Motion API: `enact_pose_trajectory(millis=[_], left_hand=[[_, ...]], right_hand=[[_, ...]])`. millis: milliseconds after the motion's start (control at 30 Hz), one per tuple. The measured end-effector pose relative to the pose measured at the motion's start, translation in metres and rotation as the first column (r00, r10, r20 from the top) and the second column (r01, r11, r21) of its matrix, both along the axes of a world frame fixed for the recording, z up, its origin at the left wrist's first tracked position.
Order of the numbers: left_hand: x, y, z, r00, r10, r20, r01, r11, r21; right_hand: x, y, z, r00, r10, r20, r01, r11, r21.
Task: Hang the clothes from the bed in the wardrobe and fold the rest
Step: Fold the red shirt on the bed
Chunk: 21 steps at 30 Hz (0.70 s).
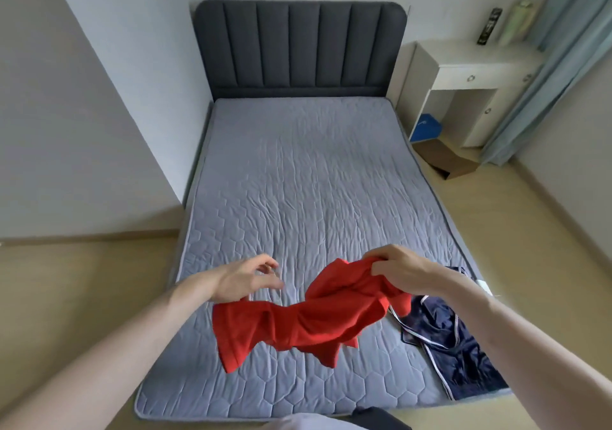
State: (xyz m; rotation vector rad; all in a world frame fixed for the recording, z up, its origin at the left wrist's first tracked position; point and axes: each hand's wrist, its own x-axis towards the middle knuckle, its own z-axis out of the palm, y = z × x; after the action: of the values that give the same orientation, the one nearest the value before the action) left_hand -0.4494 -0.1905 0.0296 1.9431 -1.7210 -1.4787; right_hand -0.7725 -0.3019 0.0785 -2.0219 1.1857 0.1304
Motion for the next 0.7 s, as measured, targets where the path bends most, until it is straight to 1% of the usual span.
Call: enact_pose_trajectory(millis=[33, 67, 100, 133, 200, 267, 300, 367, 400, 467, 533, 600, 700], left_hand=[[-0.006, -0.005, 0.0, 0.997, 0.031, 0.067, -0.024, 0.995, -0.093], [-0.014, -0.013, 0.0, 0.988, 0.034, 0.148, -0.003, 0.978, -0.208], [-0.023, -0.022, 0.0, 0.977, 0.013, 0.215, 0.055, 0.95, -0.308], [-0.033, -0.031, 0.001, 0.97, -0.024, 0.243, 0.118, 0.918, -0.379], [-0.049, -0.049, 0.003, 0.977, -0.097, 0.19, 0.18, 0.855, -0.487], [-0.056, -0.062, 0.005, 0.981, -0.121, 0.154, 0.189, 0.79, -0.584], [-0.054, -0.065, 0.008, 0.988, -0.1, 0.114, 0.149, 0.792, -0.592], [-0.046, -0.069, 0.019, 1.0, 0.007, -0.005, -0.009, 0.864, -0.504], [-0.04, -0.072, 0.025, 0.997, 0.059, -0.044, -0.073, 0.871, -0.487], [-0.033, -0.076, 0.038, 0.99, 0.125, -0.065, -0.14, 0.816, -0.561], [-0.033, -0.082, 0.052, 0.986, 0.156, -0.056, -0.155, 0.748, -0.645], [-0.036, -0.09, 0.065, 0.988, 0.15, -0.018, -0.119, 0.695, -0.709], [-0.033, -0.102, 0.071, 0.976, 0.185, 0.114, -0.033, 0.644, -0.764]], right_hand=[[0.008, -0.001, 0.007, 0.999, 0.024, 0.021, -0.024, 1.0, -0.004], [0.016, -0.002, 0.015, 0.998, 0.051, 0.038, -0.05, 0.999, -0.015], [0.024, -0.004, 0.022, 0.996, 0.078, 0.051, -0.076, 0.997, -0.028], [0.031, -0.006, 0.03, 0.993, 0.106, 0.056, -0.104, 0.994, -0.042], [0.04, -0.013, 0.046, 0.987, 0.159, 0.037, -0.157, 0.985, -0.067], [0.039, -0.023, 0.058, 0.983, 0.186, 0.008, -0.184, 0.978, -0.093], [0.034, -0.028, 0.063, 0.982, 0.19, -0.006, -0.189, 0.976, -0.109], [0.018, -0.04, 0.067, 0.985, 0.169, -0.042, -0.173, 0.973, -0.15], [0.009, -0.046, 0.066, 0.987, 0.146, -0.067, -0.156, 0.973, -0.171], [-0.009, -0.056, 0.058, 0.988, 0.094, -0.124, -0.116, 0.975, -0.191], [-0.02, -0.065, 0.045, 0.984, 0.044, -0.17, -0.075, 0.981, -0.18], [-0.025, -0.072, 0.034, 0.985, -0.009, -0.172, -0.017, 0.988, -0.152], [-0.027, -0.083, 0.026, 0.986, -0.038, -0.16, 0.022, 0.994, -0.103]])
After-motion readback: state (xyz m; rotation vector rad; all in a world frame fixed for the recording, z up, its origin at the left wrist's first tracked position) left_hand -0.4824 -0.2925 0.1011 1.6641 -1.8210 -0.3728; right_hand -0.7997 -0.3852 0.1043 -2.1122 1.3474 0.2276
